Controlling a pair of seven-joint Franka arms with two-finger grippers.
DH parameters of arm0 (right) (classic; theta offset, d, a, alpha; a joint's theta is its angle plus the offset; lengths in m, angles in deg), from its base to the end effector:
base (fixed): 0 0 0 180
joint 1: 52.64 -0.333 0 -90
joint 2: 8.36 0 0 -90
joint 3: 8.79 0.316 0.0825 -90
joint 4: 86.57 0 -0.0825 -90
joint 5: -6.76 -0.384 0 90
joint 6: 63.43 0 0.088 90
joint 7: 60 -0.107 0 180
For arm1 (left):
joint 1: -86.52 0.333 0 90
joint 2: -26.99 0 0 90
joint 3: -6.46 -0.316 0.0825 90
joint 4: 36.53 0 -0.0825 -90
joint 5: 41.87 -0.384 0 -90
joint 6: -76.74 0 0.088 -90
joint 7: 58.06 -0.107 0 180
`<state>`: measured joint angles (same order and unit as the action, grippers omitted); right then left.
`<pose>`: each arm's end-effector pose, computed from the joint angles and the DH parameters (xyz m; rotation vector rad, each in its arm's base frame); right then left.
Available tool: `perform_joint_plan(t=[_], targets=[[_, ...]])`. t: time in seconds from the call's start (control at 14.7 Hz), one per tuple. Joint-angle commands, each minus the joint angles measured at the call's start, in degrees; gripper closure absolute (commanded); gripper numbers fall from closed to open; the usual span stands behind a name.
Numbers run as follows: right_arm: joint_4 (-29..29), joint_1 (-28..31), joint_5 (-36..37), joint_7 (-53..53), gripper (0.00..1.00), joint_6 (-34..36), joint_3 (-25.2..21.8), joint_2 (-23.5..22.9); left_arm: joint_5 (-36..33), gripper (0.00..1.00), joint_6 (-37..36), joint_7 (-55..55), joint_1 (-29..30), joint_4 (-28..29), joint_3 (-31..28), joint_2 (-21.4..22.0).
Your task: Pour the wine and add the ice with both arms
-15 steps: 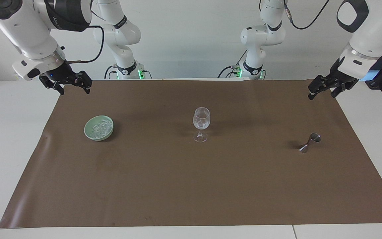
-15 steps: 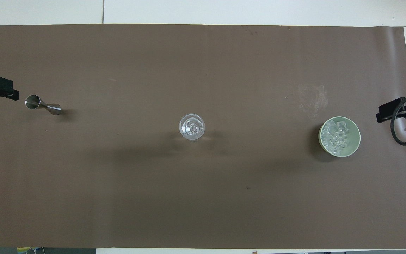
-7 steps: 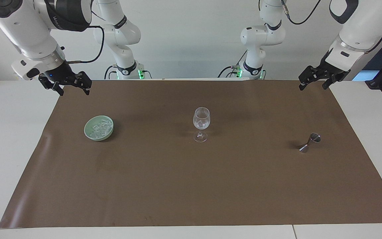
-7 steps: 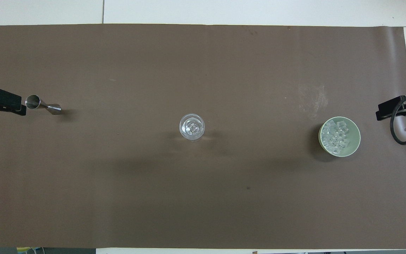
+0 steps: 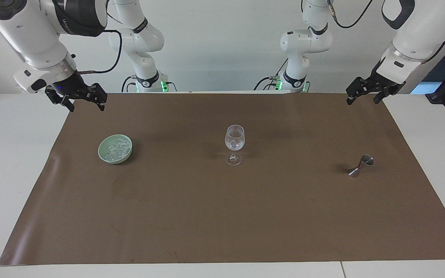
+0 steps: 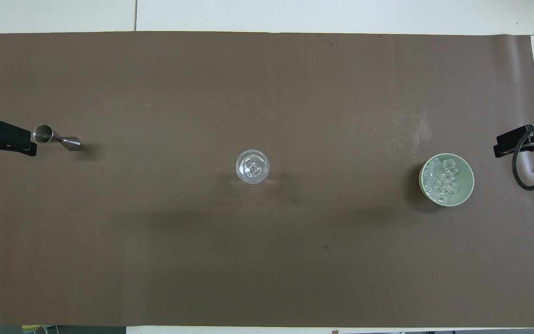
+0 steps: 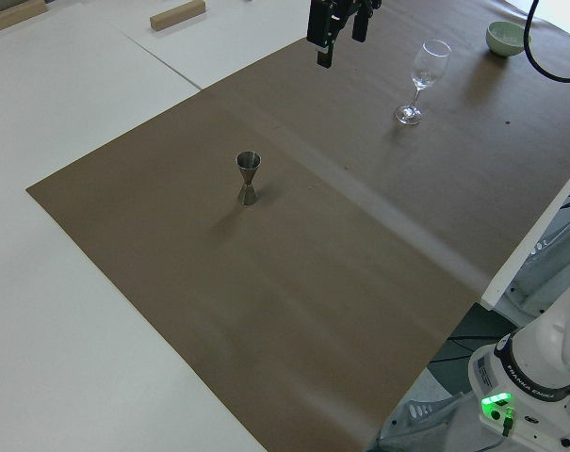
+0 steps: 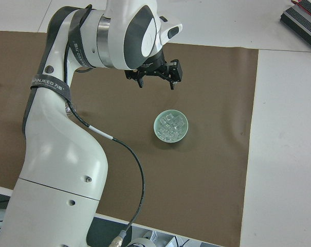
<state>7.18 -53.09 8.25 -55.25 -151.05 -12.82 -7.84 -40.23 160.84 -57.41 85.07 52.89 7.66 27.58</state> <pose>0.5435 -0.0371 0.5954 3.1194 0.0322 -0.1554 0.5396 -0.0283 0.6263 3.1124 -0.0571 -0.1298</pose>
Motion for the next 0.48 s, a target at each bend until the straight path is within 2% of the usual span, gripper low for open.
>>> perform_joint_plan(t=[0.0,0.41], targets=[[0.6,0.5,-0.7,1.1,0.00,-0.8,0.3,0.6,-0.8,0.00,1.5,-2.9,-0.6,1.8,-0.2,1.5],[0.6,0.5,-0.7,1.1,0.00,-0.9,0.3,0.5,-1.3,0.00,1.4,-3.3,-0.7,2.0,-0.2,1.5]])
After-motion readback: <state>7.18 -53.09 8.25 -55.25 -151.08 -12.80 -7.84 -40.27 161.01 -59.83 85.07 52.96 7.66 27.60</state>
